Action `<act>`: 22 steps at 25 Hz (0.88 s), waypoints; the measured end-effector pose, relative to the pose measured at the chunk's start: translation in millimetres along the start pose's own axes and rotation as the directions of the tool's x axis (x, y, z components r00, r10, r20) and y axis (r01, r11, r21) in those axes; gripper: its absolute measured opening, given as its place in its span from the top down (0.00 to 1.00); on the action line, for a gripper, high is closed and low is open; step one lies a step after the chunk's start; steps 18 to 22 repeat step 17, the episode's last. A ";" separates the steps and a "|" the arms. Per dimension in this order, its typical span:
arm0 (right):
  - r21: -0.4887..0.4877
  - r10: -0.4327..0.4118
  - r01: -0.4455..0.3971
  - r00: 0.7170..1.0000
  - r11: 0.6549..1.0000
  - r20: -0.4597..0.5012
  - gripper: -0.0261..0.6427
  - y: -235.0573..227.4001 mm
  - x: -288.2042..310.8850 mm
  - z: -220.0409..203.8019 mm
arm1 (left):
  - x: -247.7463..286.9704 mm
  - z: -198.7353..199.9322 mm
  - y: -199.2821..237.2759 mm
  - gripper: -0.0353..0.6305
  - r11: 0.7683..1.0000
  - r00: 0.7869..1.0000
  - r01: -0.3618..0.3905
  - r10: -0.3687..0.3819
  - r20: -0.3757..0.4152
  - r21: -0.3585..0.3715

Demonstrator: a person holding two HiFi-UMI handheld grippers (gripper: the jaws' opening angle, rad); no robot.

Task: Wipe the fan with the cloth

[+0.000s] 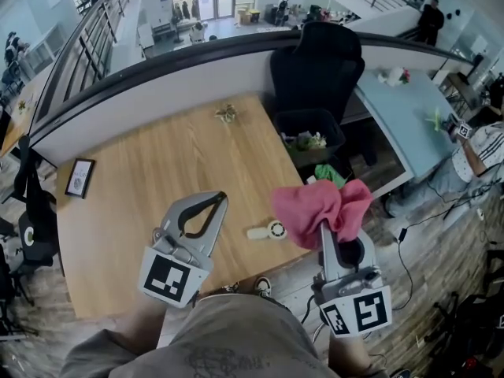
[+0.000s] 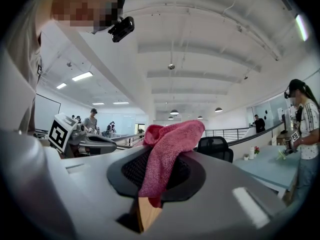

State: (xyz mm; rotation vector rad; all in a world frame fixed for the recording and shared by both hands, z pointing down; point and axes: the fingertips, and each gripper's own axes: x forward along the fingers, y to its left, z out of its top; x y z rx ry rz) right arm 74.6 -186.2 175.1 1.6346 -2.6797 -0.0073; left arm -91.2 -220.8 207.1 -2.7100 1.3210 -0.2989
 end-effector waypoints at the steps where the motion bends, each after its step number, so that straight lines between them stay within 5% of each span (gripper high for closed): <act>1: 0.003 -0.001 0.002 1.000 1.000 -0.014 0.88 -0.1 -0.8 -5.8 | -0.5 -3.6 -2.1 0.94 1.000 1.000 0.000 0.000 -0.005 -0.001; 7: 0.030 0.000 0.003 0.997 1.000 -0.083 0.88 1.4 -1.5 -34.8 | -0.4 -29.7 -8.7 0.94 0.999 0.999 0.016 -0.018 -0.046 -0.044; 14: 0.026 0.003 0.000 0.996 1.000 -0.089 0.88 -0.6 1.3 -36.2 | 1.9 -28.0 -6.3 0.94 0.999 0.999 0.032 -0.031 -0.035 0.009; 22: 0.026 0.006 -0.004 0.996 1.000 -0.090 0.88 -0.4 1.6 -37.9 | 1.5 -28.1 -6.9 0.94 1.000 0.999 0.025 -0.026 -0.035 -0.009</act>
